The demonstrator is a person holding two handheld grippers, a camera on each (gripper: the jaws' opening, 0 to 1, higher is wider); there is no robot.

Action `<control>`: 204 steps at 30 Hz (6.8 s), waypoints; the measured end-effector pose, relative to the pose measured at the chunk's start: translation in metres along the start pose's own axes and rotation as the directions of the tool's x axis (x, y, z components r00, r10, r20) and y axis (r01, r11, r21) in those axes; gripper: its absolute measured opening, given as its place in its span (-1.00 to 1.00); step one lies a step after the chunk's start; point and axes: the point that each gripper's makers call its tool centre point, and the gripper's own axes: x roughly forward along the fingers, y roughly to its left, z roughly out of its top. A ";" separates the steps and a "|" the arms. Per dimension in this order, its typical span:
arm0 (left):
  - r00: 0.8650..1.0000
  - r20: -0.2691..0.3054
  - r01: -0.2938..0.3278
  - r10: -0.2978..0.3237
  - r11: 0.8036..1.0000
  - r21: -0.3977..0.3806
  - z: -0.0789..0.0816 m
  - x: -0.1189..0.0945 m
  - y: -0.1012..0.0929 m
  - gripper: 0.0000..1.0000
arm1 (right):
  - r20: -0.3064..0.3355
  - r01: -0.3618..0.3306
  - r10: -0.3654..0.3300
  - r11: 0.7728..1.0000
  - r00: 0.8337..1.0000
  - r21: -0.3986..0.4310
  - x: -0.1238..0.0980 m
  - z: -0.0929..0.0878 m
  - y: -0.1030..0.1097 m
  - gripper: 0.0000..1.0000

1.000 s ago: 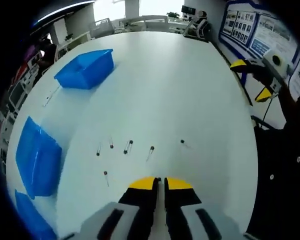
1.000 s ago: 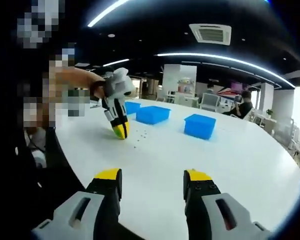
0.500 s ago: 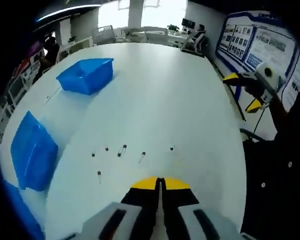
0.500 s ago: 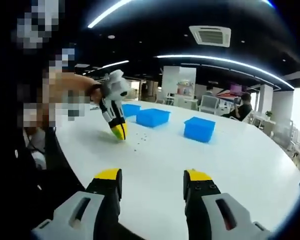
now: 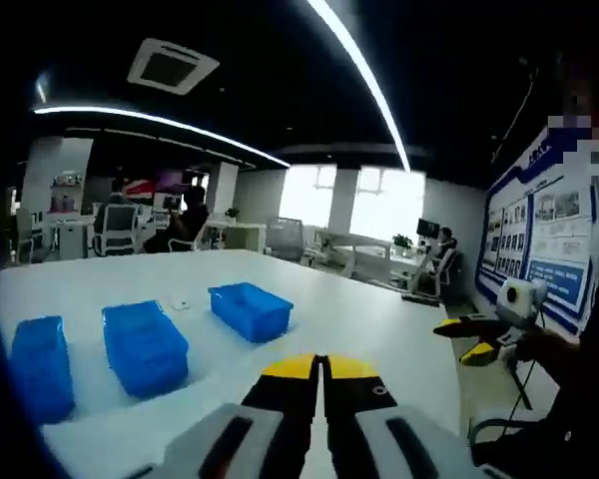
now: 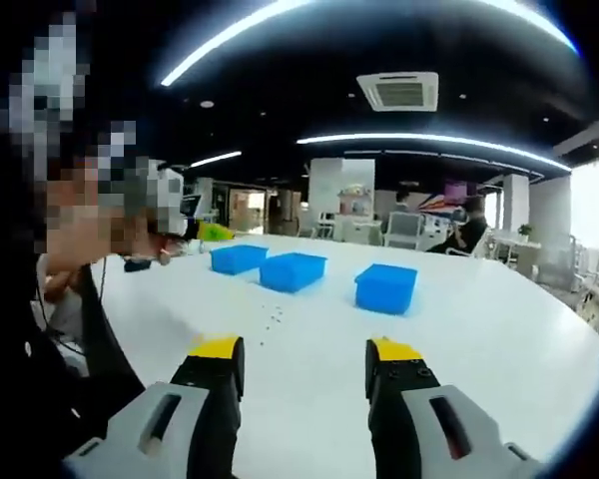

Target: Pick up the resistors one by one and place each resistor into its matching bin, sorting the parts by color and model until every resistor is separated into the correct bin for its type

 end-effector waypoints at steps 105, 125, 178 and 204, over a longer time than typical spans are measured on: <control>0.970 -0.181 -0.142 0.163 0.982 0.126 -0.032 -0.073 0.041 -0.25 | -0.060 -0.042 0.037 0.994 0.998 -0.096 0.014 0.002 0.007 -0.01; 0.736 -0.675 0.113 0.050 0.974 0.195 -0.083 0.043 0.069 -0.34 | -0.142 -0.074 0.063 0.995 0.988 -0.071 0.014 -0.034 0.008 0.00; 0.713 -0.701 0.044 -0.001 0.998 0.044 -0.133 0.058 0.091 -0.90 | -0.133 -0.031 0.029 0.999 0.991 -0.017 0.009 -0.044 -0.002 0.00; 0.987 0.091 -0.134 0.136 0.991 -0.030 0.015 -0.027 0.042 -0.89 | -0.055 -0.032 0.029 0.998 0.998 -0.047 0.018 -0.002 0.018 -0.01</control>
